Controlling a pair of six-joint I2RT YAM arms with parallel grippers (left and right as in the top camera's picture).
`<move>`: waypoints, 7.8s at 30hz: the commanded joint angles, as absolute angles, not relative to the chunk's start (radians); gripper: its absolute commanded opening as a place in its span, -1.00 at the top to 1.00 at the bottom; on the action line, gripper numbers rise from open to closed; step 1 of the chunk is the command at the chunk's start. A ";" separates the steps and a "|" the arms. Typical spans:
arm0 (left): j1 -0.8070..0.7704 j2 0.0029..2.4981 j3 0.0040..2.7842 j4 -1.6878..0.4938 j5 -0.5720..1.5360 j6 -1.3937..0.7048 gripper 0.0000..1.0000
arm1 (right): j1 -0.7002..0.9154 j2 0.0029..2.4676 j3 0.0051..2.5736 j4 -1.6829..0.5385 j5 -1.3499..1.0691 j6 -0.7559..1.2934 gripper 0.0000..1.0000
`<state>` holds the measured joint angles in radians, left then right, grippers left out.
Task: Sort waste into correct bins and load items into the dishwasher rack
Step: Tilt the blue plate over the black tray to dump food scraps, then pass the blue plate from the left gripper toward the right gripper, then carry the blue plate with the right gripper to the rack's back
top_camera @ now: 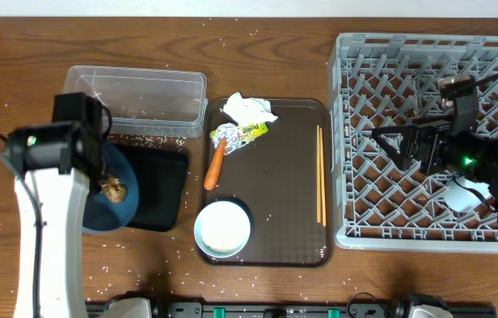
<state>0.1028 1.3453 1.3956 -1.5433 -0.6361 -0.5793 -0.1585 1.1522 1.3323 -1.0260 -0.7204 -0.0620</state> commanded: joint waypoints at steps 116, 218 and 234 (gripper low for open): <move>-0.589 1.271 1.572 -1.017 0.139 -0.307 -0.93 | -0.136 1.427 1.332 -0.437 1.068 -0.317 0.97; -0.588 1.273 1.572 -1.113 0.138 -0.307 -0.96 | 0.101 1.474 1.333 -0.723 0.258 0.334 -0.88; -0.588 1.274 1.572 -1.095 0.138 -0.307 -0.96 | -0.261 1.594 1.335 -0.643 0.009 0.770 -0.43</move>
<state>-0.5865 1.2827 1.5654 -1.0992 0.1322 -0.3138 -0.2581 1.5391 1.3273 -0.6434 0.0483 0.7052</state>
